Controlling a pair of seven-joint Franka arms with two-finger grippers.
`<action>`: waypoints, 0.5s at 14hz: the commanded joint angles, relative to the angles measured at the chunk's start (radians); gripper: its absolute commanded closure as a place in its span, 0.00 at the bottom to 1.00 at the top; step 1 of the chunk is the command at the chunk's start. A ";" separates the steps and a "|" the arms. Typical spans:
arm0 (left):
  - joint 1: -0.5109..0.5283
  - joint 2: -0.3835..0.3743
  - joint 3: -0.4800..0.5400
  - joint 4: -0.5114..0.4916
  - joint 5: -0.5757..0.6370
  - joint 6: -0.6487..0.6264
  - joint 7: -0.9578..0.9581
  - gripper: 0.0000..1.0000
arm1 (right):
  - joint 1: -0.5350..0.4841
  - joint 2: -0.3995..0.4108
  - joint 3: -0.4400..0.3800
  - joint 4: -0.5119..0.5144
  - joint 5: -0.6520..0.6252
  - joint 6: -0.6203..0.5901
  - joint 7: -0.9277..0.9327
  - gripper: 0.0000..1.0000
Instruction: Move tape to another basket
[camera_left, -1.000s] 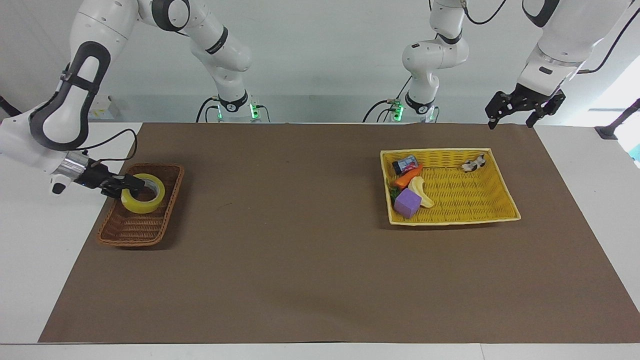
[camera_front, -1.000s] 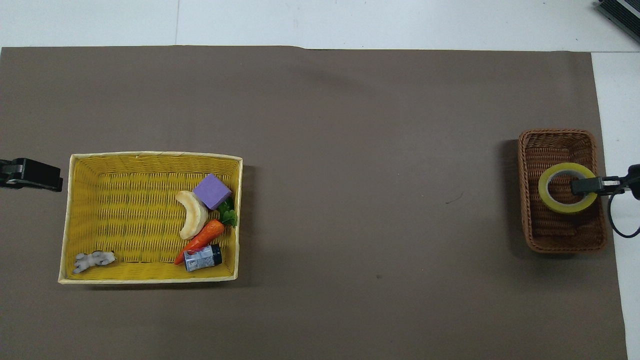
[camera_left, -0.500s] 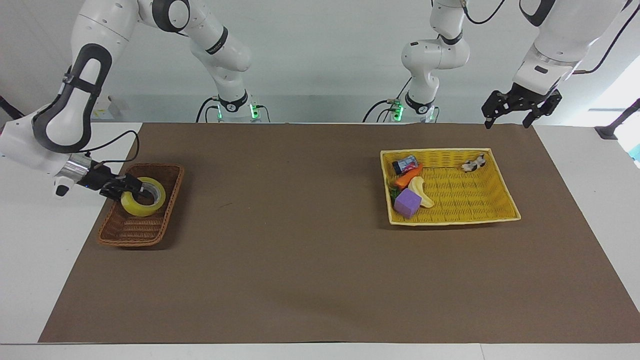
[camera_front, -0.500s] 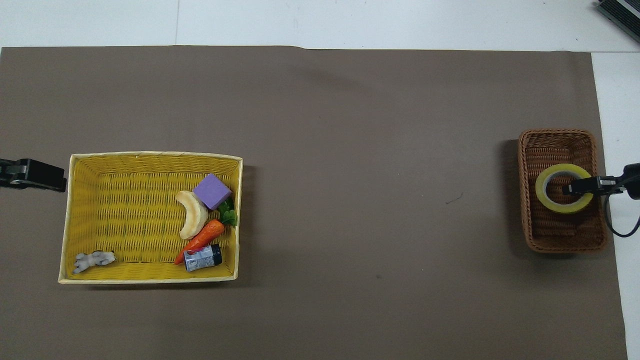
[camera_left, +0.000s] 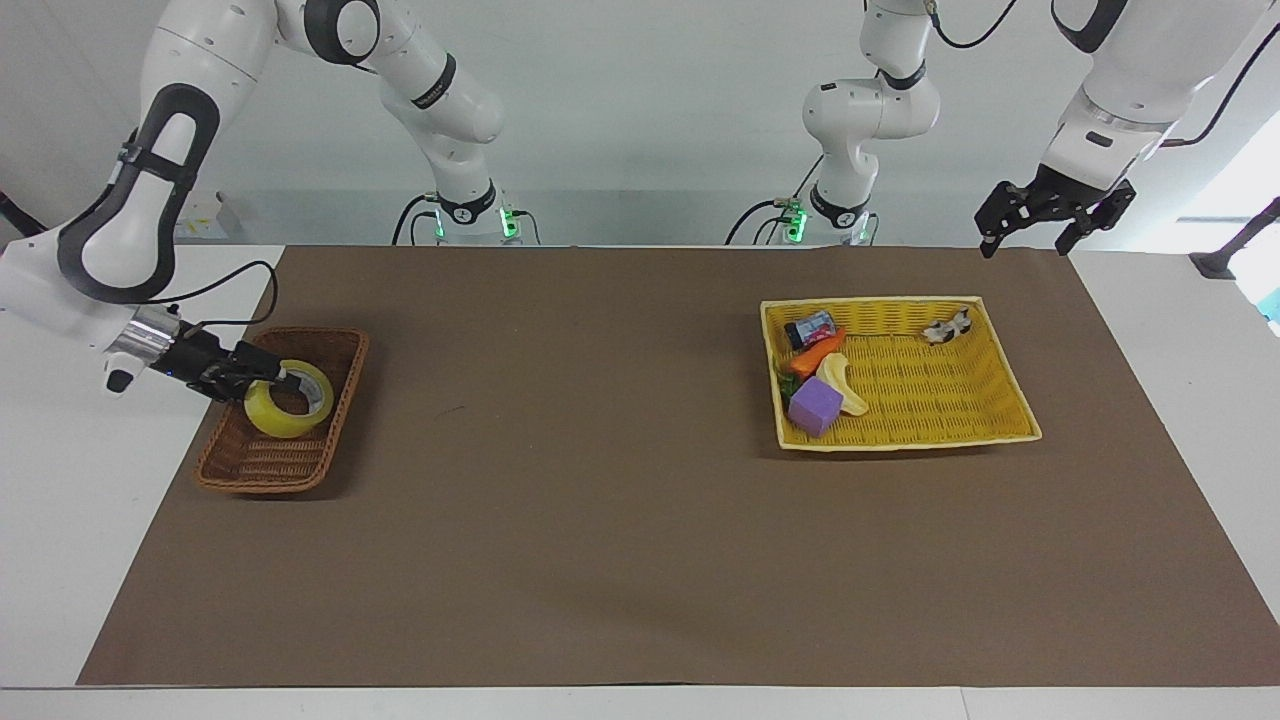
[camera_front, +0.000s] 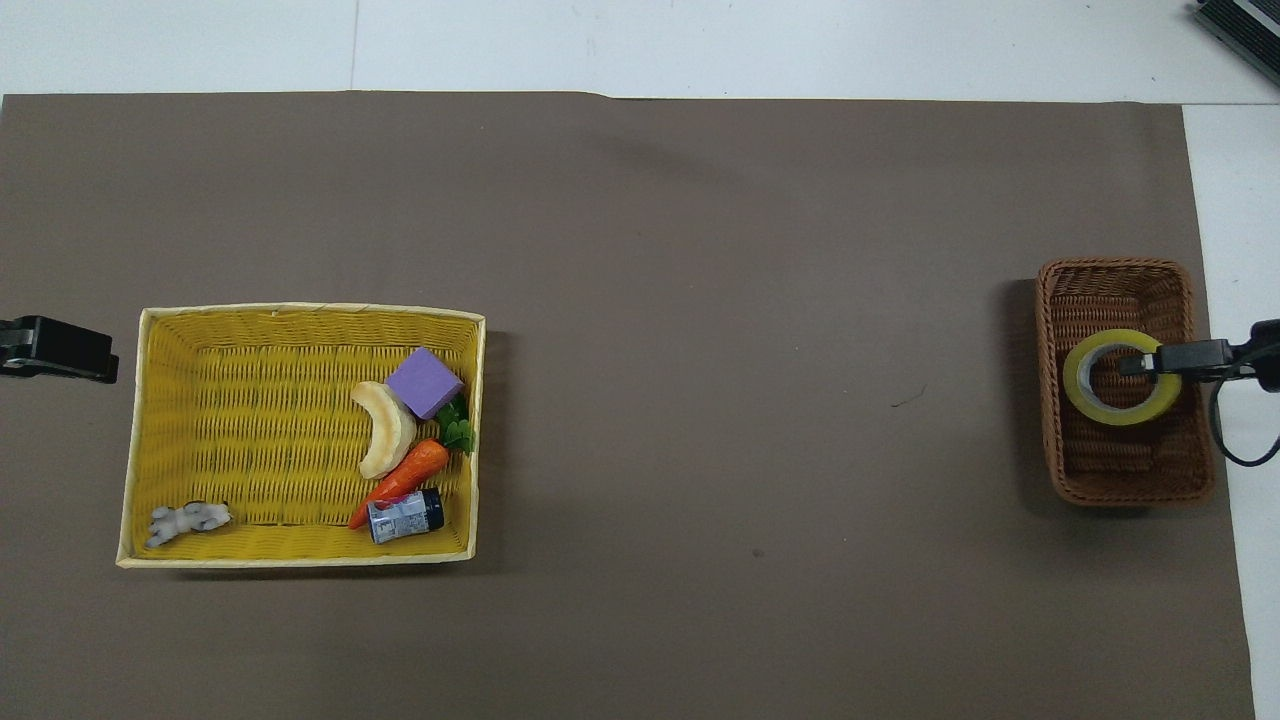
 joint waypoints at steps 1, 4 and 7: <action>0.000 0.004 0.001 0.019 0.011 -0.018 0.006 0.00 | -0.013 -0.001 0.010 0.020 0.039 -0.002 -0.040 0.00; 0.000 0.004 0.001 0.019 0.011 -0.017 0.006 0.00 | 0.027 -0.004 0.020 0.092 0.019 0.013 -0.061 0.00; 0.000 0.004 0.001 0.019 0.011 -0.017 0.006 0.00 | 0.070 -0.027 0.020 0.111 -0.068 0.036 -0.050 0.00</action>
